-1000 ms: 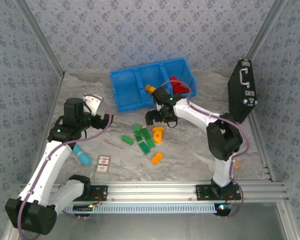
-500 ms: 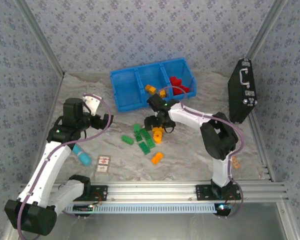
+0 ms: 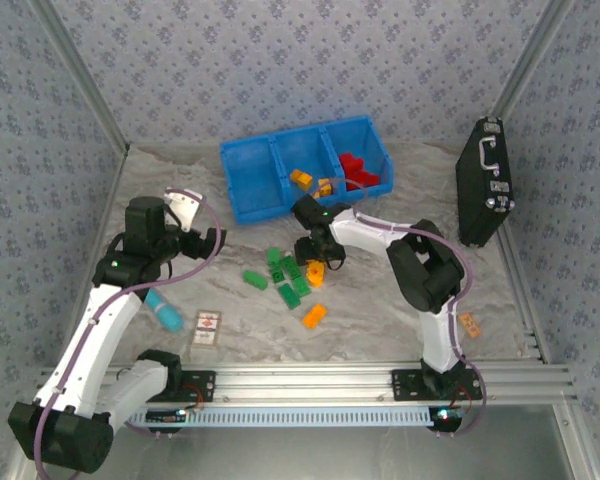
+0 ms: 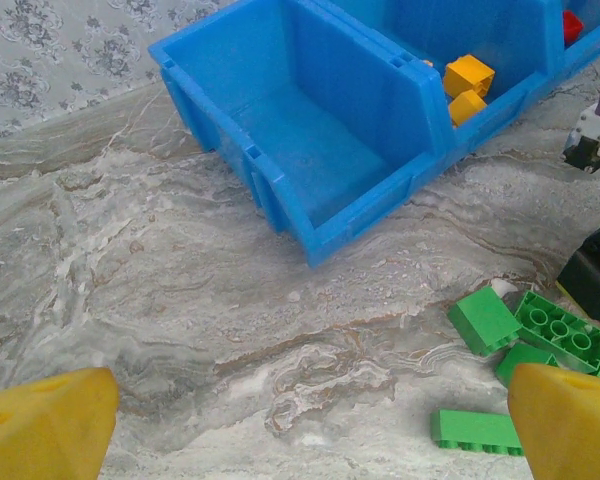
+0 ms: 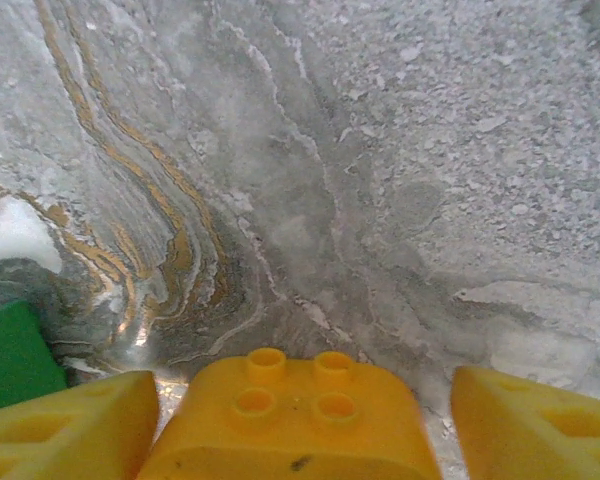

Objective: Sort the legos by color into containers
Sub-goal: Pick up the lego from the center of the table, then place the lego in the container.

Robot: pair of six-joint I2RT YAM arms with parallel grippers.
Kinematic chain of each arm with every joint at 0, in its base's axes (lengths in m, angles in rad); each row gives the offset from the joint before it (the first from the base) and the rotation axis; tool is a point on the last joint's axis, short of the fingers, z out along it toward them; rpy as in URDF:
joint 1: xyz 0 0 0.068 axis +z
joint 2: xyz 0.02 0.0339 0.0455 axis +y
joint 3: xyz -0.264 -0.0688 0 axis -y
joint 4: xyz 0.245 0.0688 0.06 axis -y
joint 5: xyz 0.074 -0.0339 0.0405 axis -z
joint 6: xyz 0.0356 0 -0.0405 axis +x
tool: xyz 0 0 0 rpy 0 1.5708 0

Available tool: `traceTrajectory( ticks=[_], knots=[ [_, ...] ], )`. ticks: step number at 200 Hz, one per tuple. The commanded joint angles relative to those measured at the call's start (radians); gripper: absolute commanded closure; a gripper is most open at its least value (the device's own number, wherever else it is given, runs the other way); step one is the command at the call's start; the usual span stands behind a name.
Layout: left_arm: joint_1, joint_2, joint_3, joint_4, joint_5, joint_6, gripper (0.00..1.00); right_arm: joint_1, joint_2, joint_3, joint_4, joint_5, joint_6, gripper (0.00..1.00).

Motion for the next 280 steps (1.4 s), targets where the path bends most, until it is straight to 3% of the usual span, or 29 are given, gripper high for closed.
traceTrajectory(
  ticks=[1, 60, 105, 155, 200, 235, 280],
  knots=[
    [0.006, -0.015, 0.033, -0.001, 0.007, -0.008, 0.00, 0.001, 0.022, -0.006, -0.012, 0.017, -0.003, 0.32],
    [0.006, -0.011, 0.033, -0.001, 0.001, -0.005, 0.00, -0.018, -0.016, 0.010, -0.044, 0.037, -0.038, 0.37],
    [0.006, -0.010, 0.039, -0.007, -0.001, -0.004, 0.00, -0.067, -0.039, 0.183, -0.092, 0.051, -0.164, 0.40],
    [0.006, -0.019, 0.037, -0.008, -0.020, 0.003, 0.00, -0.116, 0.110, 0.500, -0.165, 0.090, -0.261, 0.40],
    [0.003, -0.035, 0.027, 0.002, -0.030, 0.017, 0.00, -0.145, 0.248, 0.668, -0.134, 0.100, -0.266, 0.40],
    [0.001, -0.027, 0.030, 0.002, -0.031, 0.023, 0.00, -0.147, 0.342, 0.784, -0.140, 0.109, -0.259, 0.33],
    [0.002, -0.015, 0.036, -0.002, -0.018, 0.022, 0.00, -0.147, 0.316, 0.756, -0.120, 0.112, -0.254, 0.23]
  ],
)
